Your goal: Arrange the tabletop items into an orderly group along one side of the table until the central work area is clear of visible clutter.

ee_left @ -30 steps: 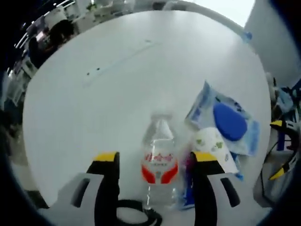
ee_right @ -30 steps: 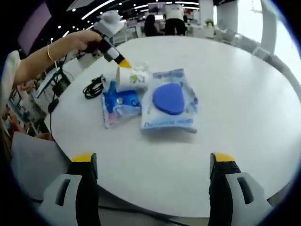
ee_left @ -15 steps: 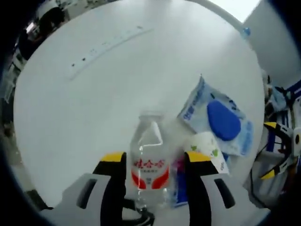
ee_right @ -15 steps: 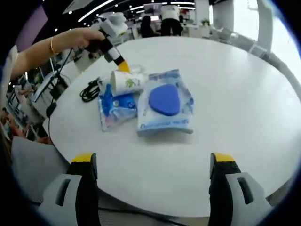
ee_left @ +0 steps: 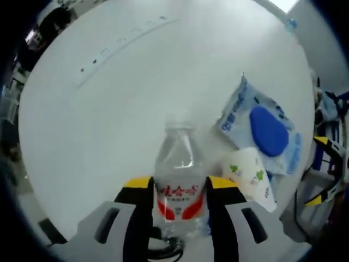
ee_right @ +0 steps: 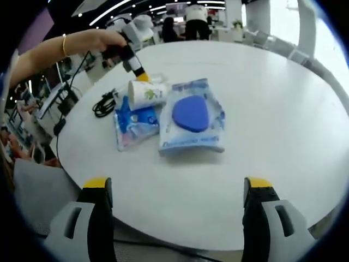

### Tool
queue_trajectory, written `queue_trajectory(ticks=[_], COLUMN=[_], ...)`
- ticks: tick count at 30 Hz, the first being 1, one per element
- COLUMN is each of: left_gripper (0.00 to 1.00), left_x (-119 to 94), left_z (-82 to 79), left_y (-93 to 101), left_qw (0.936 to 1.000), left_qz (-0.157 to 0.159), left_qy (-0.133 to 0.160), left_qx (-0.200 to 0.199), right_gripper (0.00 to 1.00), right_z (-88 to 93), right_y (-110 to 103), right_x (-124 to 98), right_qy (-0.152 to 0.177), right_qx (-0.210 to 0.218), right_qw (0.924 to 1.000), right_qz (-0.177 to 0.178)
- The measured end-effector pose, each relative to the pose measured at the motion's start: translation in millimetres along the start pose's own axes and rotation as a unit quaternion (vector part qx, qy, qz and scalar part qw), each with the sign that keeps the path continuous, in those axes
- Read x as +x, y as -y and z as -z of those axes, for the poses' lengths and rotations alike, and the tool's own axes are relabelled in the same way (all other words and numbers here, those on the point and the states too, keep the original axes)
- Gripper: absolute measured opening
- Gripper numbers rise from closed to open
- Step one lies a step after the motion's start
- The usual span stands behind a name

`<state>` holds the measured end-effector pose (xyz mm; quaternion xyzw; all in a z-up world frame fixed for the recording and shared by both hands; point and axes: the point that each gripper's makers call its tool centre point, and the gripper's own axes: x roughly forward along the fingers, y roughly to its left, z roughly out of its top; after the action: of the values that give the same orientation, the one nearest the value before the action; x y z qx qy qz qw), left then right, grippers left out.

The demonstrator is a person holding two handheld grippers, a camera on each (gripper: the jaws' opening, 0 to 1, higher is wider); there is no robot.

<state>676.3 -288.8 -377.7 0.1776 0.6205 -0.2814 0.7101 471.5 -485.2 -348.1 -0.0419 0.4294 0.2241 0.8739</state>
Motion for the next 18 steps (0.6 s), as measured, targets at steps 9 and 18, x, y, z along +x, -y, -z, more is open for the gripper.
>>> queue_trajectory(ticks=[9, 18], left_gripper=[0.37, 0.39], left_x=[9.8, 19.6], left_z=[0.9, 3.8], left_y=[-6.0, -6.8], left_qw=[0.9993, 0.9992], left_qz=[-0.018, -0.016], left_qy=[-0.026, -0.036], left_qx=[0.019, 0.001], right_gripper=[0.99, 0.99], right_z=[1.1, 4.4], right_y=[-0.1, 0.3], right_x=[0.0, 0.2], right_qy=[-0.003, -0.011], right_qx=[0.0, 0.003], right_qw=[1.0, 0.9999], right_qz=[-0.001, -0.001])
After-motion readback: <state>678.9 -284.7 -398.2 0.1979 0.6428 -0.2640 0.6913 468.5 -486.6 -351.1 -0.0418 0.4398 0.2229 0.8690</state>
